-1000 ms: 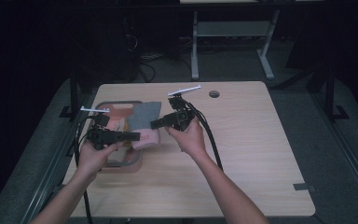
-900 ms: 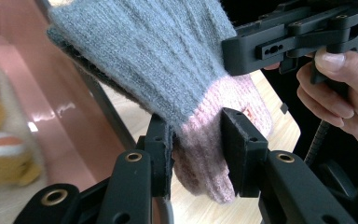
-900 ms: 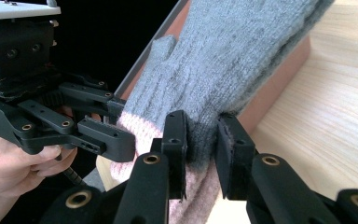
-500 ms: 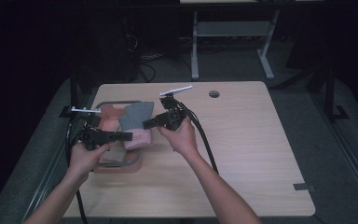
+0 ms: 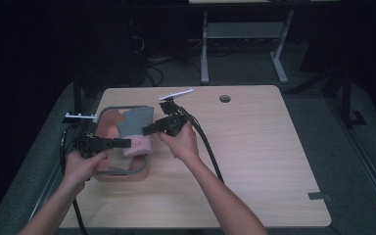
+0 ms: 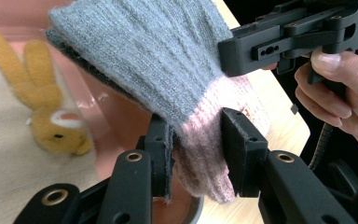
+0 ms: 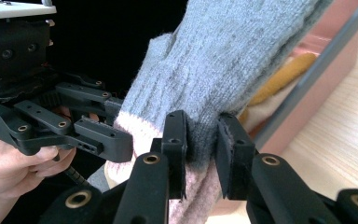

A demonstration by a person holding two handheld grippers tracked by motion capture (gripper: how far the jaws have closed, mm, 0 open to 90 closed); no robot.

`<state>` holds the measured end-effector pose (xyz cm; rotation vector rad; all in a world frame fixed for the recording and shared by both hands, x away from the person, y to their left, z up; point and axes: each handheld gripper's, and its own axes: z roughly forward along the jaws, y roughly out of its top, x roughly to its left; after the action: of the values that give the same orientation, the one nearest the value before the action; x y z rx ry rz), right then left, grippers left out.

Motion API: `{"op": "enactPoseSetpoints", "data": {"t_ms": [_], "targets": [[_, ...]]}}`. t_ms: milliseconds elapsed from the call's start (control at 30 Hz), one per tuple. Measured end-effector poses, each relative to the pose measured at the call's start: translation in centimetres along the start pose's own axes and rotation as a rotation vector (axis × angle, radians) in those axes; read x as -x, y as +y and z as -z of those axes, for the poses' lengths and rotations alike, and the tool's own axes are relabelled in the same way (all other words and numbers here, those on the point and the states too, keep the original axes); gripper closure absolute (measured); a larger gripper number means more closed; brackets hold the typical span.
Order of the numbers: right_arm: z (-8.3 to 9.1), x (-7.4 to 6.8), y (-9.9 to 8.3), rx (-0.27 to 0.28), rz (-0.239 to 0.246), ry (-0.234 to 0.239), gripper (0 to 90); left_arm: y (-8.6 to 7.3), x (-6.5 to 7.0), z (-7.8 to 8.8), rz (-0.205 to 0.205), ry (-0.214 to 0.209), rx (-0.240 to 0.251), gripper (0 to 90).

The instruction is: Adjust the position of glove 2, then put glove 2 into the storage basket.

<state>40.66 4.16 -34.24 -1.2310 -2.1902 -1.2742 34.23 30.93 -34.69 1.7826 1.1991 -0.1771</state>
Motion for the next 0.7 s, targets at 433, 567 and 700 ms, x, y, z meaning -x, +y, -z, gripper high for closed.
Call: {"op": "enactPoseSetpoints", "data": {"t_ms": [433,567,700], "targets": [[-2.6,-0.9,0.8,-0.019,0.014,0.01,74.6,-0.4,-1.7,1.8,0.026,0.025,0.002,67.4],[-3.6,-0.8,0.9,-0.026,0.005,0.019,74.8,-0.5,-2.3,2.1,0.032,0.029,-0.003,68.9],[-4.4,-0.7,0.8,-0.035,0.005,0.025,74.6,-0.7,-3.1,2.4,0.05,0.025,-0.008,70.1]]}}
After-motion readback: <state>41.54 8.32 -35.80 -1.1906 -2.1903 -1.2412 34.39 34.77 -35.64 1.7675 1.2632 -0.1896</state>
